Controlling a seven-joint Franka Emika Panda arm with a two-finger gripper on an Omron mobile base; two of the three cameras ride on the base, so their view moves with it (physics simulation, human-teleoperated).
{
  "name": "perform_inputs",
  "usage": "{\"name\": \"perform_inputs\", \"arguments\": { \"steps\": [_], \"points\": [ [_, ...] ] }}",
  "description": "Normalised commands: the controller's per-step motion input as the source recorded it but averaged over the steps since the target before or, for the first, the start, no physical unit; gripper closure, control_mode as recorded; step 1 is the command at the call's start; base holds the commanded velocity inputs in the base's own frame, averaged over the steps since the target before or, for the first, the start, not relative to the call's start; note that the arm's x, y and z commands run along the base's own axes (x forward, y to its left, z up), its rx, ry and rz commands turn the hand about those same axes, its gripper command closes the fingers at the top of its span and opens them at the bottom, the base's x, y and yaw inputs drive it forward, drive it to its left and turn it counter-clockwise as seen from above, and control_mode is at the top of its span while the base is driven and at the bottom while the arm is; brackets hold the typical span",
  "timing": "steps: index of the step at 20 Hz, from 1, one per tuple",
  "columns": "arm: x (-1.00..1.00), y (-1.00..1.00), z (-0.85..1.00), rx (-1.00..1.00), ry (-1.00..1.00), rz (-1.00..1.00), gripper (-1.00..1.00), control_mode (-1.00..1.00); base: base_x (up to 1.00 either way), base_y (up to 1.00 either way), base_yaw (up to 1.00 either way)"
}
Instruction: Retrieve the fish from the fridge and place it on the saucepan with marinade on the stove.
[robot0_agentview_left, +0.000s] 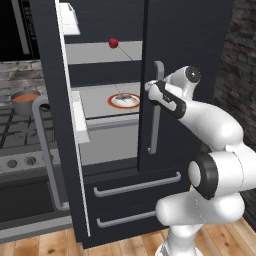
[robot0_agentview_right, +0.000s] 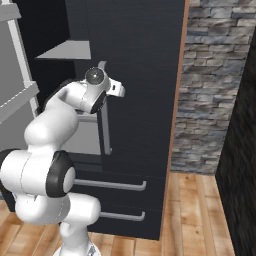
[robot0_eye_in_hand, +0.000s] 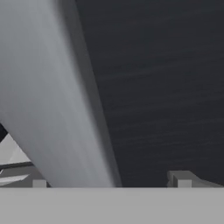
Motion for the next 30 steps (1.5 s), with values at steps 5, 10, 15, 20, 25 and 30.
{"name": "perform_inputs", "arguments": {
  "steps": [5,10,15,20,25,30],
  "points": [
    [0.48,0.04,-0.16,0.0,0.0,0.0,-1.0,-1.0,0.0,0.0,0.0],
    [0.38,0.06,-0.08,-0.02,0.0,0.0,1.0,-1.0,0.0,0.0,0.0],
    [0.0,0.0,0.0,0.0,0.0,0.0,1.0,-1.0,0.0,0.0,0.0],
    [-0.16,-0.09,0.0,0.0,0.0,-0.01,1.0,-1.0,0.0,0.0,0.0],
    [-0.92,-0.82,0.0,0.01,-0.07,-0.14,1.0,-1.0,0.0,0.0,0.0],
    [-1.0,-1.0,0.0,0.03,-0.06,-0.2,1.0,-1.0,0.0,0.0,0.0]
  ]
}}
